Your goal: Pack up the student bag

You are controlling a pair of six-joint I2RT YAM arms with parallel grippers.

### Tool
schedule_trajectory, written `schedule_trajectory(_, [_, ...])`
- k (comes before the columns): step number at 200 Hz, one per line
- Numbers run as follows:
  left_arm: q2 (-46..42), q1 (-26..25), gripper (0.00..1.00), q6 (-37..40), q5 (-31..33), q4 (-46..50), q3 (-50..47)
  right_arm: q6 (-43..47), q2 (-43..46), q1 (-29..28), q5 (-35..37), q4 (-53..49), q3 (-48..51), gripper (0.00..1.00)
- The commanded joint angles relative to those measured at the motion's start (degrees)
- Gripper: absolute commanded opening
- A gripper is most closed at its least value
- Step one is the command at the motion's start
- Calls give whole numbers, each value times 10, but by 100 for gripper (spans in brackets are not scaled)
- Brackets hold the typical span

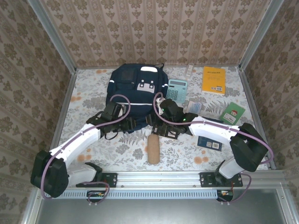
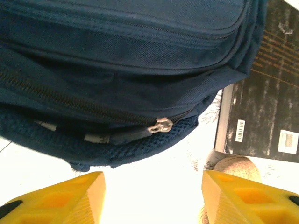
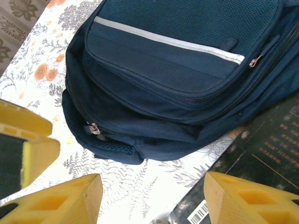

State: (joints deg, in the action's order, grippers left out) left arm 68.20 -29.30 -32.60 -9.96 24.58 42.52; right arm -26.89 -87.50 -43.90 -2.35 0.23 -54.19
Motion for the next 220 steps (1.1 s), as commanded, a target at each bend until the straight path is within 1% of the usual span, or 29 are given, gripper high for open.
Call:
schedule_trajectory(1, [24, 24, 60, 37, -60, -61, -9, -16, -11, 0, -22, 16, -22, 60])
schedule_trajectory(10, [36, 28, 60, 40, -70, -71, -9, -17, -11, 0, -24, 16, -23, 60])
schedule_trajectory(13, [39, 44, 60, 42, -75, -74, -9, -17, -12, 0, -24, 15, -22, 60])
schedule_trajectory(18, [44, 53, 60, 44, -83, -81, -9, -18, -11, 0, -24, 15, -23, 60])
schedule_trajectory(41, [62, 71, 60, 57, -118, -107, -11, -19, -9, 0, -22, 11, -23, 60])
schedule_trajectory(65, [91, 72, 61, 71, -135, -109, -5, -19, -7, 0, -19, 9, -21, 60])
schedule_trajectory(95, [118, 74, 61, 81, -140, -113, -10, -19, -8, 0, -21, 9, -23, 60])
schedule_trajectory(138, [117, 68, 59, 88, -171, -118, -16, -19, -10, 0, -20, 7, -23, 60])
schedule_trajectory(160, [101, 58, 60, 87, -151, -103, -16, -19, -11, 0, -21, 8, -22, 60])
schedule_trajectory(183, [77, 50, 59, 70, -127, -91, -22, -23, -18, 0, -25, 9, -24, 60])
schedule_trajectory(198, [52, 44, 59, 54, -104, -84, -32, -30, -33, 0, -31, -3, -36, 60])
schedule_trajectory(220, [12, 42, 59, 25, -83, -95, -59, -30, -64, -2, -51, -26, -67, 57])
